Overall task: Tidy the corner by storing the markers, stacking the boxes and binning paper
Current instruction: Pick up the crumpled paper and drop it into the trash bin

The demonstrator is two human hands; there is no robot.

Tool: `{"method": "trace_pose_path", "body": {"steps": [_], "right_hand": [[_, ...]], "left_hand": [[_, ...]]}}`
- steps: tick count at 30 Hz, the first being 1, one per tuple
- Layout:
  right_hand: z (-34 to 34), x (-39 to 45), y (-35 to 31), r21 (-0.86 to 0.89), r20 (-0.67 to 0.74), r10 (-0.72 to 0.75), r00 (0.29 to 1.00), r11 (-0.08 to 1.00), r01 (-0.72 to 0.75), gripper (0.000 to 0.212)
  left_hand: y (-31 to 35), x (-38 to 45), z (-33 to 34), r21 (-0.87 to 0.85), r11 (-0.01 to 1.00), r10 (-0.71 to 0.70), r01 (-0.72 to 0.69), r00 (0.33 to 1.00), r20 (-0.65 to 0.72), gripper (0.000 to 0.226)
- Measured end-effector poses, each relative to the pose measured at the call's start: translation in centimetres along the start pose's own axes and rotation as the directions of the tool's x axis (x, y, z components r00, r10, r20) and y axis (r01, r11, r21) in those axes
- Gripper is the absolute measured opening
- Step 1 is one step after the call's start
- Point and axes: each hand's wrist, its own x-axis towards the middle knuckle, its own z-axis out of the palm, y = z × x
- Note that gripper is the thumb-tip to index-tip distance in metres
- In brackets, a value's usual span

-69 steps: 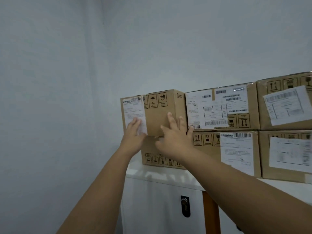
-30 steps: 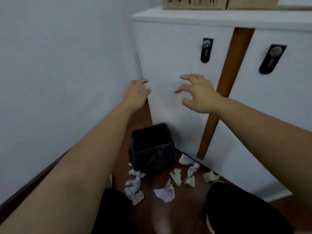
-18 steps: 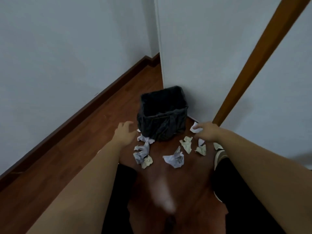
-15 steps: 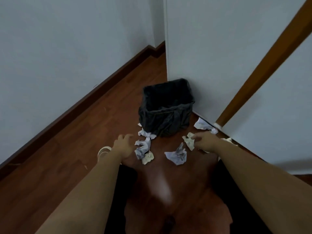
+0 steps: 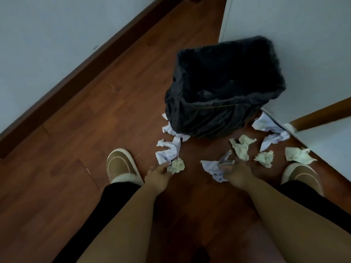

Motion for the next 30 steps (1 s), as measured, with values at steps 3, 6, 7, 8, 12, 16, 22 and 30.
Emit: {"method": "trace_pose_path", "body": {"steps": [3,6,7,8,12,16,22,30], "right_hand": [[0.8,1.2,-0.6,-0.103,0.014,-0.037,0.999,0.994,0.038,0.035],[1.4,1.5,-1.5,0.006,-0.034,0.042,0.999,0.999,-0.042,0.029],[1.4,1.3,-1.8,0.049,-0.061,0.061,0.996,0.997,-0.058,0.028],[1.4,1.2,-2.0,0.082,-0.066,0.082,0.994,0.994,-0.077,0.029],[0.9,0.1,-3.0,0.061,-0.091,0.1,0.991,0.994,-0.094,0.029],[1.8,-1.3,-2.3,0.009,-0.211,0.038,0.977,0.999,-0.037,0.036],[2.8,-4.7,-1.6,0.109,-0.337,0.105,0.936,0.991,-0.072,0.039],[-0.1,-10.3,-3.3,0.377,-0.499,0.12,0.858,0.922,0.09,0.034]], "left_hand": [[-0.5,1.4,1.2,-0.163,0.984,-0.066,0.066,0.998,0.008,0.048],[2.1,-0.5,0.7,-0.197,0.976,-0.089,0.091,0.996,0.015,0.054],[2.3,-0.4,0.9,-0.19,0.977,-0.093,0.095,0.995,0.018,0.055],[2.5,-0.4,0.8,-0.191,0.976,-0.102,0.105,0.994,0.025,0.056],[2.5,0.2,0.9,-0.199,0.976,-0.089,0.089,0.996,0.014,0.065],[3.2,0.7,0.8,-0.167,0.984,-0.073,0.064,0.996,-0.05,0.07],[3.3,-2.2,-0.3,-0.327,0.945,-0.086,0.019,0.978,-0.192,0.073],[3.3,-11.5,-3.1,-0.479,0.84,-0.046,-0.255,0.846,-0.532,0.075]]}}
